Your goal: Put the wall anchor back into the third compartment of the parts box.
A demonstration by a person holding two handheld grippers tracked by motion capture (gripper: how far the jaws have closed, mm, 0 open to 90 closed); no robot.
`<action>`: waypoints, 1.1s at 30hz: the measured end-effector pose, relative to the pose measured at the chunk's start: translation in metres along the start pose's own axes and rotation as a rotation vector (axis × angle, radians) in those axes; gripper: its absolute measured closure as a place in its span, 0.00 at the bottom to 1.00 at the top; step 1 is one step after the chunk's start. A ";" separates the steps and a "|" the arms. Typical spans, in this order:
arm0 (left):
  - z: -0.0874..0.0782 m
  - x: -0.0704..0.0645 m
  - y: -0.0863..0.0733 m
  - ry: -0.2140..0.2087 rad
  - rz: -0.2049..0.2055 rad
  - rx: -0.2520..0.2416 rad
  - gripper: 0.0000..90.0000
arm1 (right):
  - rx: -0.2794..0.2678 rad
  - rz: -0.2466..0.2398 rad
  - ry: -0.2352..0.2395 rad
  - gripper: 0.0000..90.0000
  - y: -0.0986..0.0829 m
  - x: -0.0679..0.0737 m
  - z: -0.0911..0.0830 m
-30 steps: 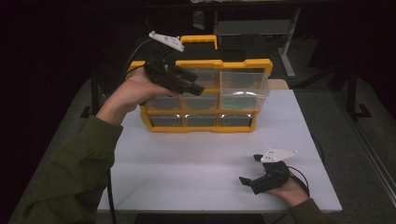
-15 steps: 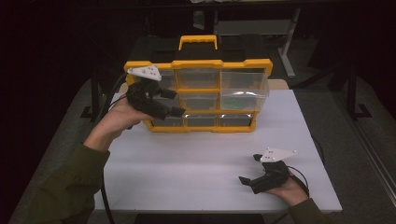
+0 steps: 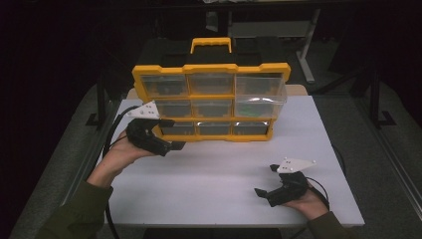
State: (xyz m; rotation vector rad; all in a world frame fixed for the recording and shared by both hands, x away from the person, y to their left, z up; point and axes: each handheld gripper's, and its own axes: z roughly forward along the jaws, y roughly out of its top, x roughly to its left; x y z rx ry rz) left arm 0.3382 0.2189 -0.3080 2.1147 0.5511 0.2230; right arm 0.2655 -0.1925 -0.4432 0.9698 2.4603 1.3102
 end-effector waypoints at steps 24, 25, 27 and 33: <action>0.011 -0.012 -0.126 0.052 -0.076 -0.065 0.03 | 0.006 -0.001 -0.001 0.00 -0.001 -0.002 0.002; 0.011 -0.013 -0.130 0.053 -0.083 -0.075 0.03 | 0.005 0.000 -0.001 0.00 -0.001 -0.002 0.002; 0.013 -0.014 -0.135 0.057 -0.091 -0.072 0.03 | 0.002 0.001 -0.001 0.00 -0.001 -0.002 0.002; 0.019 -0.018 -0.149 0.052 -0.102 -0.050 0.03 | 0.005 0.000 -0.001 0.00 -0.001 -0.002 0.002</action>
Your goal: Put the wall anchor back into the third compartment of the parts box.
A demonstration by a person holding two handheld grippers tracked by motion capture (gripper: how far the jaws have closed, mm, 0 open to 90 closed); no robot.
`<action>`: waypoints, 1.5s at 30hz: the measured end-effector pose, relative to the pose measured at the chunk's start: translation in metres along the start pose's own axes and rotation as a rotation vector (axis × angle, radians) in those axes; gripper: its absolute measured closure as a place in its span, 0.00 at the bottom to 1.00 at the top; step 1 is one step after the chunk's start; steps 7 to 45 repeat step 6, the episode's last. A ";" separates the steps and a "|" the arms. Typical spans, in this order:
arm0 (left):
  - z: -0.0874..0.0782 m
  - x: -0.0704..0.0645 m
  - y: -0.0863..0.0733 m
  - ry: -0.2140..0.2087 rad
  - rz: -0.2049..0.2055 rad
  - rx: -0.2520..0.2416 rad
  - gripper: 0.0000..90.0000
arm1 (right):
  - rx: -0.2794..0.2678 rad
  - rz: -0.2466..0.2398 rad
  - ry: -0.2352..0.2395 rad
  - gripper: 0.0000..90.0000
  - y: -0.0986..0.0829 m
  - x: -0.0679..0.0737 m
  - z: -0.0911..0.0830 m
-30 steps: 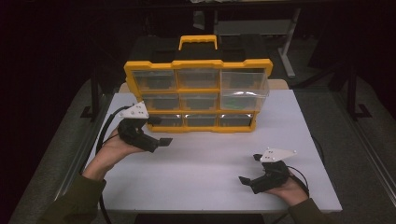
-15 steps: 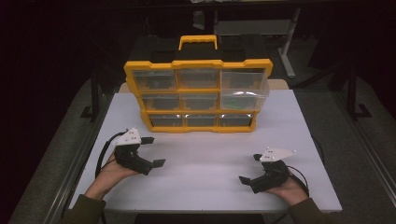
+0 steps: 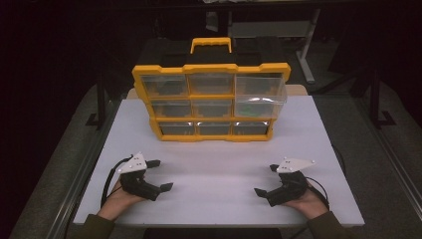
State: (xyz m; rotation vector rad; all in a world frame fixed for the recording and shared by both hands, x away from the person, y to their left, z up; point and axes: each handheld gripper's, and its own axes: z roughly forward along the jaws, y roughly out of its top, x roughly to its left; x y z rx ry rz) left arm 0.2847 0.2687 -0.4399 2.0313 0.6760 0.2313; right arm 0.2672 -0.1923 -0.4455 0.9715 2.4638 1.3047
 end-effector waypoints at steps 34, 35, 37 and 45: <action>0.006 0.000 -0.006 -0.006 0.010 0.052 0.03 | 0.008 -0.008 -0.012 0.00 -0.002 0.000 0.003; 0.006 0.000 -0.006 -0.006 0.010 0.052 0.03 | 0.008 -0.008 -0.012 0.00 -0.002 0.000 0.003; 0.006 0.000 -0.006 -0.006 0.010 0.052 0.03 | 0.008 -0.008 -0.012 0.00 -0.002 0.000 0.003; 0.006 0.000 -0.006 -0.006 0.010 0.052 0.03 | 0.008 -0.008 -0.012 0.00 -0.002 0.000 0.003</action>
